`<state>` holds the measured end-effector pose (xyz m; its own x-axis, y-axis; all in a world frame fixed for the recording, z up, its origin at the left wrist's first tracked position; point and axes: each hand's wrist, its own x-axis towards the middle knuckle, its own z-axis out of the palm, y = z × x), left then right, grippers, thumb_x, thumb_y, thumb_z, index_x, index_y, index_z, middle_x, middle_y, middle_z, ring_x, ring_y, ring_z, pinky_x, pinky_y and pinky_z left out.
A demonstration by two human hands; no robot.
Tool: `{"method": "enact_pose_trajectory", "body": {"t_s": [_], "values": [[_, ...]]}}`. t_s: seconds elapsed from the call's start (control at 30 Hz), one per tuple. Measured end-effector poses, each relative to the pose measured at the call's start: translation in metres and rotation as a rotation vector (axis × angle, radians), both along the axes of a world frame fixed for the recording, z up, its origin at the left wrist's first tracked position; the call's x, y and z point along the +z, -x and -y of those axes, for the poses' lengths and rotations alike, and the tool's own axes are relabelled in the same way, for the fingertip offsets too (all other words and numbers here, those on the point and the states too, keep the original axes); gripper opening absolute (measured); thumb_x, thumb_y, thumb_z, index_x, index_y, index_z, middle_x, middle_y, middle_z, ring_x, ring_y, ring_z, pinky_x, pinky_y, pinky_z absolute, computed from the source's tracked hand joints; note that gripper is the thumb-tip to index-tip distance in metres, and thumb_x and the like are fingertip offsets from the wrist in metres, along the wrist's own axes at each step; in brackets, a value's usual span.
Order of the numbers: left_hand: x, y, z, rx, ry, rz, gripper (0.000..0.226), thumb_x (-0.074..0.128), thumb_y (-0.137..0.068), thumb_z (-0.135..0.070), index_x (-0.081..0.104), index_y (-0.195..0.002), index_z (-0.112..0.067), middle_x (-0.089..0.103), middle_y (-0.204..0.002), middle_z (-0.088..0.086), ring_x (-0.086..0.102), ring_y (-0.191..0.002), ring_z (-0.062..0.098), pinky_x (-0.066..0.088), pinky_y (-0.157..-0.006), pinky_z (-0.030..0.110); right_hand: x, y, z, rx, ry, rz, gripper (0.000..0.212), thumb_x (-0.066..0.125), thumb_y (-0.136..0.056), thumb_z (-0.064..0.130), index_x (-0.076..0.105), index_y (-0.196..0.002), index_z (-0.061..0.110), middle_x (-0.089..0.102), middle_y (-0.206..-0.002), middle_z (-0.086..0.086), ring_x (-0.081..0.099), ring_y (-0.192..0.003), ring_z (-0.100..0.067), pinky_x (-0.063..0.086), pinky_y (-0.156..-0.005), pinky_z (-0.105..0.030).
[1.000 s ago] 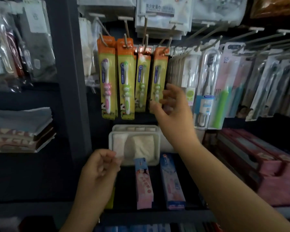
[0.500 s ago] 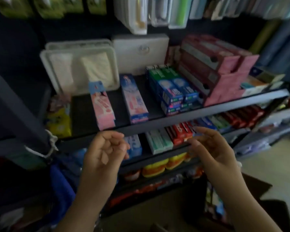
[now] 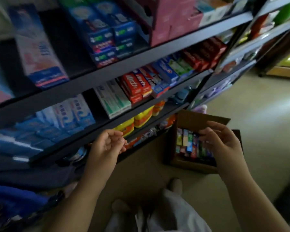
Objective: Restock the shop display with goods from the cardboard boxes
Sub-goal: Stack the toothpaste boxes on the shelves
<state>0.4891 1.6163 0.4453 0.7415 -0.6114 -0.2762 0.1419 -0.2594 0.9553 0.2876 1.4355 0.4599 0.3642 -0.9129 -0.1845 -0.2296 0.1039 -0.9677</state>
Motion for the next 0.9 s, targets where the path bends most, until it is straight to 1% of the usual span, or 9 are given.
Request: {"method": "enact_pose_trajectory", "body": {"t_s": [0.03,0.07,0.13,0.2,0.27,0.4,0.53,0.73,0.9], "values": [[-0.004,0.005,0.010,-0.011,-0.009,-0.002,0.011,0.054,-0.093,-0.006,0.059,-0.093,-0.016,0.065,-0.087,0.007,0.062,-0.071,0.007,0.050,-0.071,0.023,-0.004,0.010,0.011,-0.030,-0.008,0.000,0.018,0.062,-0.085,0.039,0.061,-0.101,0.030,0.072,-0.079,0.007,0.067,-0.075,-0.005,0.054,-0.063,-0.022],[-0.009,0.010,0.022,-0.023,-0.021,-0.004,0.011,0.054,-0.093,-0.006,0.059,-0.093,-0.016,0.066,-0.087,0.007,0.062,-0.071,0.008,0.050,-0.071,0.024,-0.009,0.019,0.024,-0.060,-0.012,-0.007,0.009,0.060,-0.091,0.028,0.061,-0.099,0.031,0.071,-0.079,0.005,0.067,-0.076,-0.005,0.054,-0.065,-0.023],[-0.020,0.023,0.052,-0.042,-0.041,-0.017,0.013,0.054,-0.093,-0.006,0.059,-0.091,-0.018,0.066,-0.087,0.009,0.062,-0.071,0.011,0.050,-0.072,0.028,-0.020,0.040,0.053,-0.113,-0.024,-0.030,0.013,0.058,-0.093,0.019,0.061,-0.098,0.030,0.071,-0.082,0.002,0.067,-0.076,-0.004,0.055,-0.067,-0.022],[-0.035,0.042,0.088,-0.058,-0.062,-0.042,0.016,0.054,-0.093,-0.006,0.059,-0.089,-0.020,0.066,-0.087,0.010,0.061,-0.070,0.012,0.049,-0.072,0.029,-0.036,0.065,0.085,-0.160,-0.055,-0.052,0.013,0.058,-0.094,0.018,0.062,-0.099,0.029,0.071,-0.081,0.002,0.067,-0.075,-0.004,0.055,-0.066,-0.020],[-0.054,0.064,0.129,-0.064,-0.081,-0.076,0.016,0.053,-0.094,-0.006,0.059,-0.089,-0.020,0.066,-0.086,0.009,0.061,-0.069,0.011,0.048,-0.071,0.028,-0.056,0.093,0.120,-0.181,-0.089,-0.091,0.013,0.059,-0.093,0.018,0.061,-0.102,0.027,0.071,-0.082,0.003,0.068,-0.077,-0.006,0.055,-0.067,-0.023],[-0.106,0.113,0.214,-0.028,-0.149,-0.141,0.013,0.054,-0.094,-0.008,0.059,-0.092,-0.020,0.066,-0.085,0.002,0.062,-0.073,0.013,0.048,-0.070,0.025,-0.107,0.147,0.189,-0.161,-0.200,-0.208,0.014,0.058,-0.093,0.021,0.058,-0.106,0.026,0.068,-0.095,-0.003,0.066,-0.086,-0.016,0.052,-0.068,-0.026],[-0.167,0.156,0.284,-0.029,-0.232,-0.184,0.011,0.054,-0.094,-0.008,0.059,-0.095,-0.018,0.065,-0.087,0.003,0.062,-0.076,0.014,0.048,-0.069,0.023,-0.168,0.184,0.242,-0.113,-0.310,-0.318,0.015,0.058,-0.093,0.019,0.058,-0.106,0.028,0.067,-0.093,-0.003,0.066,-0.081,-0.010,0.052,-0.067,-0.023],[-0.251,0.191,0.348,-0.098,-0.381,-0.261,0.011,0.053,-0.094,-0.010,0.057,-0.097,-0.020,0.064,-0.090,0.003,0.060,-0.078,0.014,0.046,-0.071,0.025,-0.261,0.208,0.288,-0.072,-0.433,-0.436,0.018,0.057,-0.093,0.021,0.057,-0.110,0.026,0.068,-0.093,0.001,0.066,-0.085,-0.010,0.051,-0.069,-0.024],[-0.308,0.196,0.375,-0.125,-0.477,-0.325,0.012,0.054,-0.092,-0.008,0.056,-0.096,-0.019,0.062,-0.094,0.007,0.058,-0.079,0.016,0.046,-0.072,0.026,-0.327,0.210,0.303,-0.033,-0.505,-0.518,0.023,0.057,-0.094,0.025,0.057,-0.116,0.026,0.067,-0.097,0.003,0.065,-0.088,-0.011,0.055,-0.074,-0.032]]}}
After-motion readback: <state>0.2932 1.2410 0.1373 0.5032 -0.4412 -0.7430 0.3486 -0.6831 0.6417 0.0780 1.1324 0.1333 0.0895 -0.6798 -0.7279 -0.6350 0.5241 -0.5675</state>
